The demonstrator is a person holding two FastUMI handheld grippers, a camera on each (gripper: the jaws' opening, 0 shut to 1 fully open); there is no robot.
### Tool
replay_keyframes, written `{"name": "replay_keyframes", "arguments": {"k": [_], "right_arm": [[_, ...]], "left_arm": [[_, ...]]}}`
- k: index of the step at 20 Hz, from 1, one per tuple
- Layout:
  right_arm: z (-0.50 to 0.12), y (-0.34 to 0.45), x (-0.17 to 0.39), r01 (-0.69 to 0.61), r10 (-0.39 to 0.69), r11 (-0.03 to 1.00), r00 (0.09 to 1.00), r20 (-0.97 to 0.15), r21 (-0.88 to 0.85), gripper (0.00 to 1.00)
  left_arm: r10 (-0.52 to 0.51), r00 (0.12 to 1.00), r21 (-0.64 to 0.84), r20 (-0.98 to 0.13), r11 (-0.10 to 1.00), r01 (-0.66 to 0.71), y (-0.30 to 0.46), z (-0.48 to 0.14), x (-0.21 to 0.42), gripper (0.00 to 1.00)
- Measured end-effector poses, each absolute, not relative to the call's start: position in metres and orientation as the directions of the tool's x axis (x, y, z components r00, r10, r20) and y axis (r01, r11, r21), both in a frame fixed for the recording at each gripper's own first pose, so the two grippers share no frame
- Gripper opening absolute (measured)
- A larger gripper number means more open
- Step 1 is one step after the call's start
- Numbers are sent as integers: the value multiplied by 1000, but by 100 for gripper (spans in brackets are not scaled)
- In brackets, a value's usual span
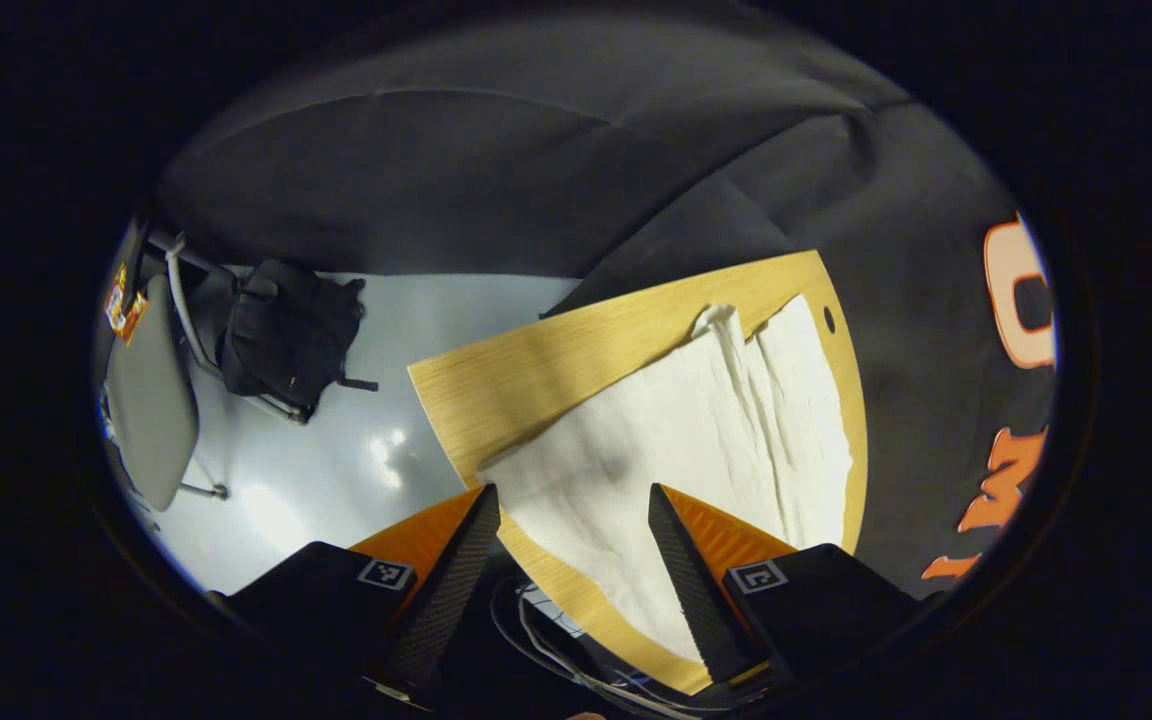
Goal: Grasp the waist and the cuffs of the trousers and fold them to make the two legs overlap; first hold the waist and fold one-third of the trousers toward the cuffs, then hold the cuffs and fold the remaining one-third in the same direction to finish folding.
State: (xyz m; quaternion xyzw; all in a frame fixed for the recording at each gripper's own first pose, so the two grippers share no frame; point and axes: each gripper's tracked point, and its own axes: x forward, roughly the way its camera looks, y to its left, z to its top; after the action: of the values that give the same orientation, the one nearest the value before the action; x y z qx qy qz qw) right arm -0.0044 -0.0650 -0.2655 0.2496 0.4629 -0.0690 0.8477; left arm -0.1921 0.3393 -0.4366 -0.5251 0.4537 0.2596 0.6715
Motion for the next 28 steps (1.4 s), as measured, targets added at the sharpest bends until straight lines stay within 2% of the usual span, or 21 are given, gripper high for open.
{"name": "replay_keyframes", "arguments": {"k": [1,2,3,10,18,22,23,26,28], "right_arm": [[-265,-66,-2,353,118,861,563,-818,367,98],[-266,-68,0,358,120,857,561,-819,370,98],[-269,-71,0,363,118,856,559,-821,370,98],[-277,-80,8,395,116,839,544,-831,375,98],[-282,-80,17,402,117,834,541,-833,378,98],[-289,-84,15,415,117,827,532,-839,379,98],[-293,-86,13,421,113,825,531,-840,378,98],[-302,-96,7,451,111,809,514,-850,378,98],[-311,-111,6,461,93,808,516,-851,368,98]], "left_arm": [[-124,458,-473,-880,303,-828,343,-438,-193,99],[-124,461,-476,-879,288,-831,345,-440,-191,94],[-125,463,-479,-878,278,-833,345,-442,-190,99],[-138,441,-462,-887,281,-841,355,-440,-204,99],[-148,485,-507,-862,252,-824,350,-436,-194,100],[-152,481,-504,-864,243,-829,354,-437,-189,94],[-147,493,-515,-857,236,-824,355,-438,-188,96],[-147,549,-568,-823,198,-799,359,-438,-172,91],[-151,551,-571,-821,209,-794,358,-443,-170,83]]}}
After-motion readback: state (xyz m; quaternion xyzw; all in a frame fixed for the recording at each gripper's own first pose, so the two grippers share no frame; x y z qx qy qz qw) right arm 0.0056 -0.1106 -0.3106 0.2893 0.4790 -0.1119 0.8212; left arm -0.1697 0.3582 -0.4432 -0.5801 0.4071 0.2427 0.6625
